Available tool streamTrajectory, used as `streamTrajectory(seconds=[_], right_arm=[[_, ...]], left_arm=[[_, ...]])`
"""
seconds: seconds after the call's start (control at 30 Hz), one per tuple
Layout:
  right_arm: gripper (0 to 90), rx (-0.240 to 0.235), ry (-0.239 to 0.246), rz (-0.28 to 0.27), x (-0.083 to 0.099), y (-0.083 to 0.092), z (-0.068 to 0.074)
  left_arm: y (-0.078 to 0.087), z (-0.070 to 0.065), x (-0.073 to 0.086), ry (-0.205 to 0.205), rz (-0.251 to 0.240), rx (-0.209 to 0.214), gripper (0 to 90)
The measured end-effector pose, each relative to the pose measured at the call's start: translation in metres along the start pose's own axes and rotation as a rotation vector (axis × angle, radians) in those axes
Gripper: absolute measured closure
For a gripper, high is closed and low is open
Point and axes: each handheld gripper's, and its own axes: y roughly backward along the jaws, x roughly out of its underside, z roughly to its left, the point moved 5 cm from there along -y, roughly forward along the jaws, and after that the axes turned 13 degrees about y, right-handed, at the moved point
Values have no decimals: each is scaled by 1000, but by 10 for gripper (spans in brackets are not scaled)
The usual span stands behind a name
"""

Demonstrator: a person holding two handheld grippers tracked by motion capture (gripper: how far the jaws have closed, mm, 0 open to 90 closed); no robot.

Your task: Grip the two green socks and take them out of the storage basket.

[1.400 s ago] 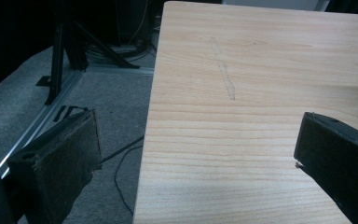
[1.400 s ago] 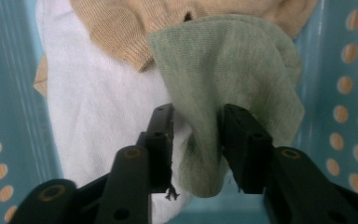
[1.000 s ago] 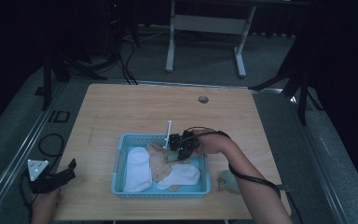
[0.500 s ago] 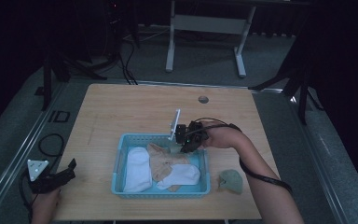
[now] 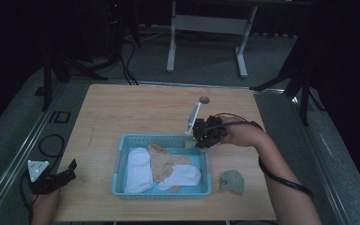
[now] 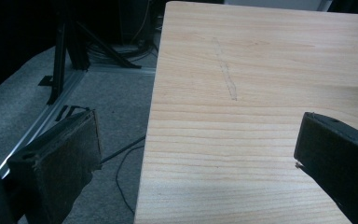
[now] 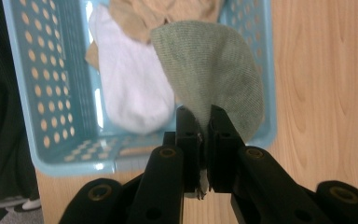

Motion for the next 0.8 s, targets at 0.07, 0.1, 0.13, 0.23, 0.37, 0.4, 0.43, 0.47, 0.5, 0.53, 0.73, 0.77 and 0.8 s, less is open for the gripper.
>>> streamTrajectory(seconds=[0.07, 0.1, 0.13, 0.23, 0.37, 0.4, 0.43, 0.47, 0.5, 0.53, 0.73, 0.77, 0.8], right_arm=[[851, 6, -18, 6, 8, 4, 0], [851, 9, -28, 5, 12, 6, 0], [851, 13, -34, 3, 17, 7, 0], [851, 22, -62, 9, 31, 11, 0], [851, 31, -101, 12, 51, 13, 0], [851, 30, -110, 14, 56, 12, 0], [851, 33, -117, 16, 60, 12, 0], [851, 33, -117, 16, 60, 12, 0], [851, 33, -130, 21, 68, 11, 1], [851, 34, -137, 25, 72, 11, 1], [850, 41, -179, 29, 93, 9, 1], [851, 42, -184, 31, 95, 8, 1], [850, 43, -185, 29, 97, 8, 1]], left_arm=[[0, 0, 0, -1, 2, -1, 7], [0, 0, 0, -1, 2, -1, 7], [0, 0, 0, 0, 1, 0, 7], [0, 0, 0, -1, 3, -1, 7], [0, 0, 0, 0, 2, -2, 7], [0, 0, 0, 0, 2, -2, 7], [0, 0, 0, 0, 2, -2, 7], [0, 0, 0, 0, 2, -2, 7], [0, 0, 0, 0, 1, -2, 7], [0, 0, 0, 0, 1, -2, 7], [0, 0, 0, -1, 1, -3, 7], [0, 0, 0, -2, 1, -3, 7], [0, 0, 0, -2, 1, -4, 7]])
